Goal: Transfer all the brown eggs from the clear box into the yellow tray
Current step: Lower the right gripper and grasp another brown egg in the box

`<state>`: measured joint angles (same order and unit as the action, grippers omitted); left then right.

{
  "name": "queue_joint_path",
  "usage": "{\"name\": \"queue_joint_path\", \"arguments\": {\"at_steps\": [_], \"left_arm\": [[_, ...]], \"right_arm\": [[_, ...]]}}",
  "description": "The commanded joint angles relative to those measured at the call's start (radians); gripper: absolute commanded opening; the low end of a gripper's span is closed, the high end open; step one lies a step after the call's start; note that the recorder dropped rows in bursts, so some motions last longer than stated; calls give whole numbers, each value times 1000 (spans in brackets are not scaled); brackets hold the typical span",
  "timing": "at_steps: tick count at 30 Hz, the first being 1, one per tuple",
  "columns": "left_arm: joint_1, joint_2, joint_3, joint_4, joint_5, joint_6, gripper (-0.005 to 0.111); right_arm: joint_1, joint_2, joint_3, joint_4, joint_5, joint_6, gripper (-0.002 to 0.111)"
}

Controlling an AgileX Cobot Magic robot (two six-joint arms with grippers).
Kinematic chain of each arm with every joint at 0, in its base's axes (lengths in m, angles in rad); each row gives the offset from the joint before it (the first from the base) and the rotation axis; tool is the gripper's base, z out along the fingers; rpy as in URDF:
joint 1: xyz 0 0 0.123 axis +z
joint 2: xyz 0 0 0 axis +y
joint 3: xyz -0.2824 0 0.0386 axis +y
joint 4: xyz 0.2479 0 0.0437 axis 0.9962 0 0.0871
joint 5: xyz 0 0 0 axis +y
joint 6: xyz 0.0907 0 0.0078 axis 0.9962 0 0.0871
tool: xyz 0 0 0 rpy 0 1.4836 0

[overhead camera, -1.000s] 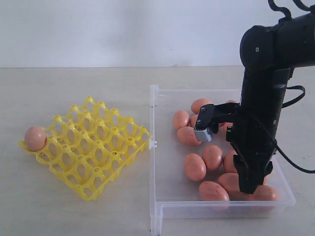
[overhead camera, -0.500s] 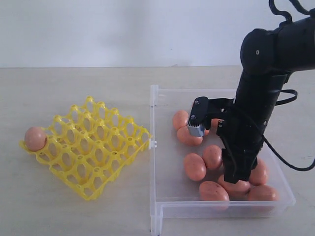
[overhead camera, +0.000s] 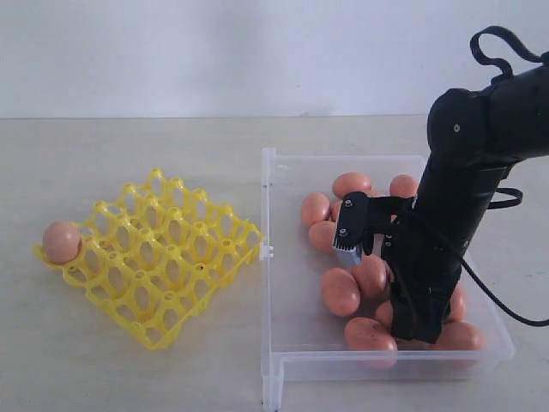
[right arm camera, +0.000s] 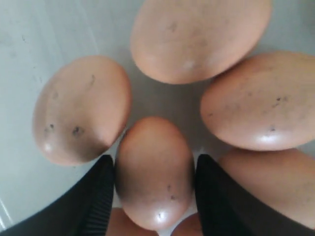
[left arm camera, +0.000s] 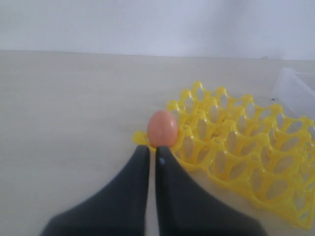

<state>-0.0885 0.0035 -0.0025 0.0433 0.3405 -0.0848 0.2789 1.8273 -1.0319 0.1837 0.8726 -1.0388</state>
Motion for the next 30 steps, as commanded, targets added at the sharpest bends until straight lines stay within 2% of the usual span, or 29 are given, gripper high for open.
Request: {"name": "queue_joint_path", "arguments": {"at_steps": [1, 3, 7, 13, 22, 30], "left_arm": [[-4, -3, 3, -3, -2, -1, 4], [-4, -3, 3, -3, -2, -1, 4], [-4, -3, 3, -3, -2, -1, 4], [-4, -3, 3, -3, -2, -1, 4], [-4, -3, 3, -3, -2, -1, 4], [-4, -3, 3, -3, -2, -1, 4]], "right_arm": [[-1, -1, 11, -8, -59, -11, 39], [-1, -1, 11, -13, -53, -11, 31], [-1, -1, 11, -13, -53, 7, -1], [-1, -15, 11, -9, -69, 38, 0], [-1, -155, 11, -5, -169, 148, 0], [-1, -221, 11, 50, -214, 363, 0]]}}
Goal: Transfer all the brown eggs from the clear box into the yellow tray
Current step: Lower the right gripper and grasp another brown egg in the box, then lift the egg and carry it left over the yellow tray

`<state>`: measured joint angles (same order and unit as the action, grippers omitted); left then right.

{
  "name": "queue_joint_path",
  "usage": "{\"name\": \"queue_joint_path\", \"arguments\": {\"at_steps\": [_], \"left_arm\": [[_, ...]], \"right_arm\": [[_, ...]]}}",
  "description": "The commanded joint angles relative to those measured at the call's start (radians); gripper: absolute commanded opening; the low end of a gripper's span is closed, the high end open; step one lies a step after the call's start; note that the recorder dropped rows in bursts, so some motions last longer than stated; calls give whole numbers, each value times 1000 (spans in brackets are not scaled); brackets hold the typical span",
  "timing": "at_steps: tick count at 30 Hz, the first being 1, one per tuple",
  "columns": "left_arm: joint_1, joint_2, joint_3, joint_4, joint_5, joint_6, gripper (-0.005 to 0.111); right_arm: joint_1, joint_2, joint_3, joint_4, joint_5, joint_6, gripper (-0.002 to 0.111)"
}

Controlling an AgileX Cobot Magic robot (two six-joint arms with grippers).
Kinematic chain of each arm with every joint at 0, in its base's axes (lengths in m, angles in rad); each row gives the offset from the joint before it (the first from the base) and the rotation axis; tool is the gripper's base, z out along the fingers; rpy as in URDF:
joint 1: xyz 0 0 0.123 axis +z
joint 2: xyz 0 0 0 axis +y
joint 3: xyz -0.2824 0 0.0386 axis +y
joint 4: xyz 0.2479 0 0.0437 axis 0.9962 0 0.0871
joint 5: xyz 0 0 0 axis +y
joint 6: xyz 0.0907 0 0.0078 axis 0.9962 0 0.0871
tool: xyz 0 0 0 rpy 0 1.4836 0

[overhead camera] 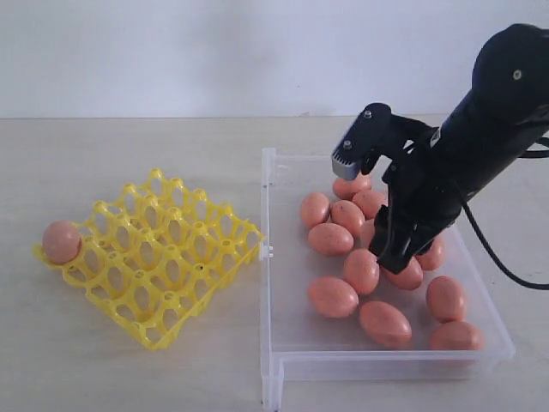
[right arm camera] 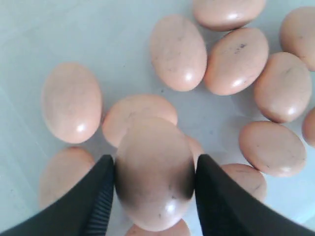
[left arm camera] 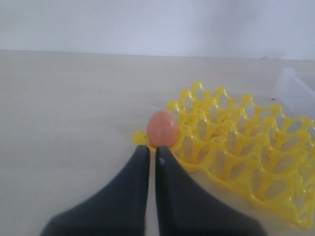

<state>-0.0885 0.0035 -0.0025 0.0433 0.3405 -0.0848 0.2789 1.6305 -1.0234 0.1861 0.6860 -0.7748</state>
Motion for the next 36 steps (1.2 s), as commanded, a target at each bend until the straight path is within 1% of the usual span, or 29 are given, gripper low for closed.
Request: {"name": "queue_joint_path", "arguments": {"at_steps": [1, 4, 5, 8, 11, 13, 15, 19, 21, 23, 25, 27, 29, 30, 33, 35, 36], "left_arm": [[-4, -3, 3, -3, -2, -1, 4], [-4, -3, 3, -3, -2, -1, 4], [-4, -3, 3, -3, -2, -1, 4], [-4, -3, 3, -3, -2, -1, 4], [-4, -3, 3, -3, -2, -1, 4], [-4, -3, 3, -3, -2, -1, 4], [-4, -3, 3, -3, -2, -1, 4], [-4, -3, 3, -3, -2, -1, 4], [-4, -3, 3, -3, -2, -1, 4], [-4, -3, 3, -3, -2, -1, 4], [-4, -3, 3, -3, -2, -1, 4], [-4, -3, 3, -3, -2, -1, 4], [-4, -3, 3, -3, -2, -1, 4], [-4, -3, 3, -3, -2, -1, 4], [-4, -3, 3, -3, -2, -1, 4], [-4, -3, 3, -3, -2, -1, 4], [-4, -3, 3, -3, -2, -1, 4]], "right_arm": [[-1, -24, 3, 91, -35, 107, 0], [-1, -26, 3, 274, -93, 84, 0], [-1, -26, 3, 361, -127, 59, 0], [1, -26, 3, 706, -242, -90, 0], [11, -26, 3, 1226, -328, -365, 0], [34, -26, 3, 1558, -322, -645, 0], [59, -26, -8, 1558, -270, -745, 0], [131, -26, -15, 1558, -155, -815, 0], [174, -26, -15, 1558, -139, -867, 0], [215, -26, -15, 1558, -141, -973, 0], [277, -26, -15, 1558, -199, -1109, 0], [355, -26, -15, 1547, -358, -1256, 0], [440, -23, -15, 1470, -612, -1341, 0], [497, -17, -15, 1409, -814, -1351, 0], [610, -1, -17, 1267, -1263, -1348, 0], [650, 6, -30, 1231, -1420, -1306, 0], [661, 6, -39, 1221, -1451, -1252, 0]]}}
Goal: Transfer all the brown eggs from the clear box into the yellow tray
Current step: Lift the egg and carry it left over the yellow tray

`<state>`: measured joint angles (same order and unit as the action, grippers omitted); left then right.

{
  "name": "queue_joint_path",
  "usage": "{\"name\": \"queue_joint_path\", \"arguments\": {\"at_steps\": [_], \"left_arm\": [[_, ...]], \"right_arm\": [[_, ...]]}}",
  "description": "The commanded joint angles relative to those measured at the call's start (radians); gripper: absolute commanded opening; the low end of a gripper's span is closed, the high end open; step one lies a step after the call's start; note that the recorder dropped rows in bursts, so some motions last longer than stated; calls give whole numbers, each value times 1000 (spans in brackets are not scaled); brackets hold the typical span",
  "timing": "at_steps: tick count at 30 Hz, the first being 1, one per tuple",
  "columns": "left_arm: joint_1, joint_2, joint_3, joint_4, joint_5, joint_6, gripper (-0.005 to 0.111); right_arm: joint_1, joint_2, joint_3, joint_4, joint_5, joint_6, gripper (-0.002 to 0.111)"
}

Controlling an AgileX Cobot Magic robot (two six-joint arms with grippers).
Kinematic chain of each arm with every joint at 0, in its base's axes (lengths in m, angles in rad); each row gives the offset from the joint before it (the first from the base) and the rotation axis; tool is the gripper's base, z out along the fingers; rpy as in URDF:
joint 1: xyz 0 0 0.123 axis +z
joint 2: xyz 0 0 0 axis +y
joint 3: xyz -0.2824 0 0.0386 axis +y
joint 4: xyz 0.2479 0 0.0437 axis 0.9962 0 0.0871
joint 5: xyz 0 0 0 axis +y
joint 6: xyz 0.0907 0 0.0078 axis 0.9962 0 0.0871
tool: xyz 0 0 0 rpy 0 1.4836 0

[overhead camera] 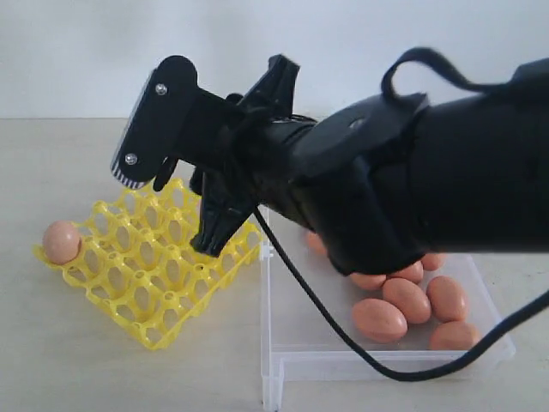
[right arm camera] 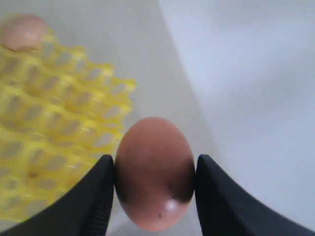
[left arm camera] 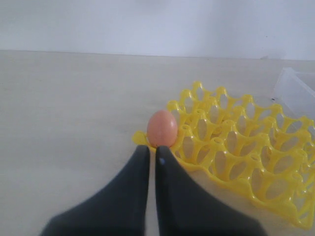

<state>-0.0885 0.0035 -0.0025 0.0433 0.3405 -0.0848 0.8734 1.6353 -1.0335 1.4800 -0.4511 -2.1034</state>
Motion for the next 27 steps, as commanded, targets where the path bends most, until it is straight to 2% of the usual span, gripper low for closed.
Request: {"name": "queue_joint_path", "arguments": {"at_steps": [1, 3, 5, 10, 15, 18, 21, 24, 27], "left_arm": [[-4, -3, 3, -3, -2, -1, 4], [-4, -3, 3, -3, -2, -1, 4], [-4, -3, 3, -3, -2, -1, 4], [-4, -3, 3, -3, -2, -1, 4], [-4, -3, 3, -3, -2, -1, 4], [-4, -3, 3, -3, -2, -1, 4], [-4, -3, 3, -3, -2, -1, 4], [-4, -3, 3, -3, -2, -1, 4], [-4, -3, 3, -3, -2, -1, 4]], "right_arm": [[73, 1, -38, -83, -313, 142, 0], [74, 1, -59, -140, -276, 405, 0], [74, 1, -64, -270, -230, 796, 0], [57, 41, -64, -877, -260, 1855, 0], [-78, 176, -100, -1427, -306, 2717, 0], [-186, 290, -144, -1656, -470, 3129, 0], [-269, 415, -214, -1795, -738, 3391, 0], [-296, 498, -300, -1881, -770, 3507, 0], [-265, 531, -418, -2023, -770, 3479, 0]]}}
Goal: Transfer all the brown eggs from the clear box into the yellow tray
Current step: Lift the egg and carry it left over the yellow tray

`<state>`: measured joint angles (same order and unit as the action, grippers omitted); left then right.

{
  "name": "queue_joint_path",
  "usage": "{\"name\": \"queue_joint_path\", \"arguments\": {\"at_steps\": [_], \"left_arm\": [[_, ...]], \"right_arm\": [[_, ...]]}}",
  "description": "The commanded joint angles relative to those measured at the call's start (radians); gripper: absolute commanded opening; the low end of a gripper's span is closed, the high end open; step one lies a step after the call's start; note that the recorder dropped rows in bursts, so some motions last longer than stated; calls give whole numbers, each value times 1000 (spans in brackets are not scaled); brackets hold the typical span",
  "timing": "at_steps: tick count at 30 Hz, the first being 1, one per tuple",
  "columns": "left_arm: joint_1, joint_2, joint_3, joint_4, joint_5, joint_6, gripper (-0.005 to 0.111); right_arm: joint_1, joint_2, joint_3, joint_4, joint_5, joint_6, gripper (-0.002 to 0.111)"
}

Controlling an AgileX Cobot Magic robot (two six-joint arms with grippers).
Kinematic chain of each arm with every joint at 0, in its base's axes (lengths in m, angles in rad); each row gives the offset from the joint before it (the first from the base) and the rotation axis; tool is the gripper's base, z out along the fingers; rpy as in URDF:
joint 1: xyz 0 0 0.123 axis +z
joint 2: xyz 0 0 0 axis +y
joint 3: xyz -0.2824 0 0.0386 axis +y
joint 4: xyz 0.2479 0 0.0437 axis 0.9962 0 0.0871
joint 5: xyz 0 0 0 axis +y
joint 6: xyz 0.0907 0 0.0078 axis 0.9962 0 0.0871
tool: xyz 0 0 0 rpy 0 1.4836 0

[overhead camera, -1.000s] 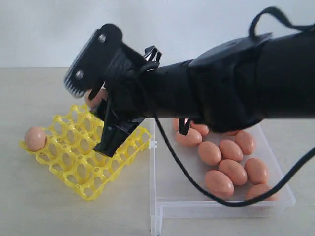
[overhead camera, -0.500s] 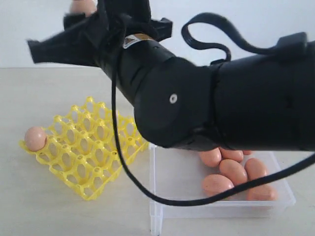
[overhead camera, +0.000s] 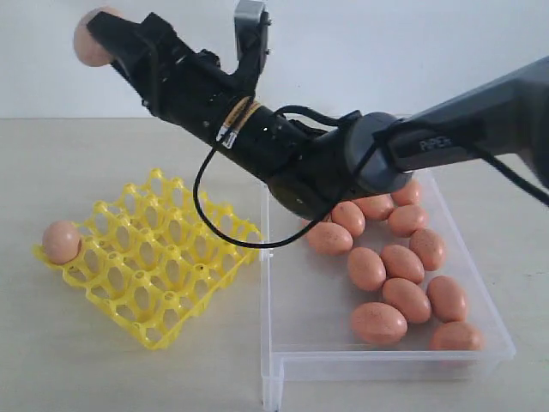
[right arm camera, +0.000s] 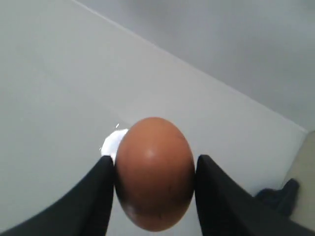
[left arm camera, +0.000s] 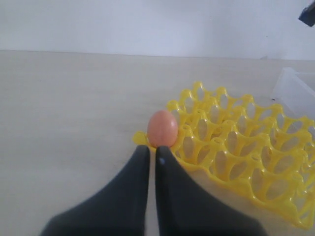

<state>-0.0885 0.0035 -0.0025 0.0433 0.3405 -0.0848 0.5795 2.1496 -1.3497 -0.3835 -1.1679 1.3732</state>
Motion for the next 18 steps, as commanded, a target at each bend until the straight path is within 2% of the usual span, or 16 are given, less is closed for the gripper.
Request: {"name": "queue_joint_path", "arguments": {"at_steps": [1, 2, 3, 4, 5, 7, 12, 15, 18], "left_arm": [[-4, -3, 3, -3, -2, -1, 4], [-4, -3, 3, -3, -2, -1, 4], [-4, -3, 3, -3, -2, -1, 4], [-4, -3, 3, -3, -2, -1, 4], [-4, -3, 3, -3, -2, -1, 4], [-4, -3, 3, -3, -2, -1, 4], [-4, -3, 3, -3, -2, -1, 4], [-4, -3, 3, -3, -2, -1, 4], [-4, -3, 3, -3, -2, -1, 4]], "right_arm": [[60, 18, -150, -217, 11, -82, 0], [78, 16, -176, -236, 99, -130, 0], [119, 16, -216, -235, 345, -202, 0], [140, 16, -238, -227, 481, -253, 0], [178, 20, -275, -191, 724, -407, 0], [218, 50, -302, -56, 902, -630, 0], [218, 156, -307, 373, 870, -819, 0], [216, 167, -307, 461, 843, -969, 0], [216, 177, -307, 461, 870, -1042, 0]]}}
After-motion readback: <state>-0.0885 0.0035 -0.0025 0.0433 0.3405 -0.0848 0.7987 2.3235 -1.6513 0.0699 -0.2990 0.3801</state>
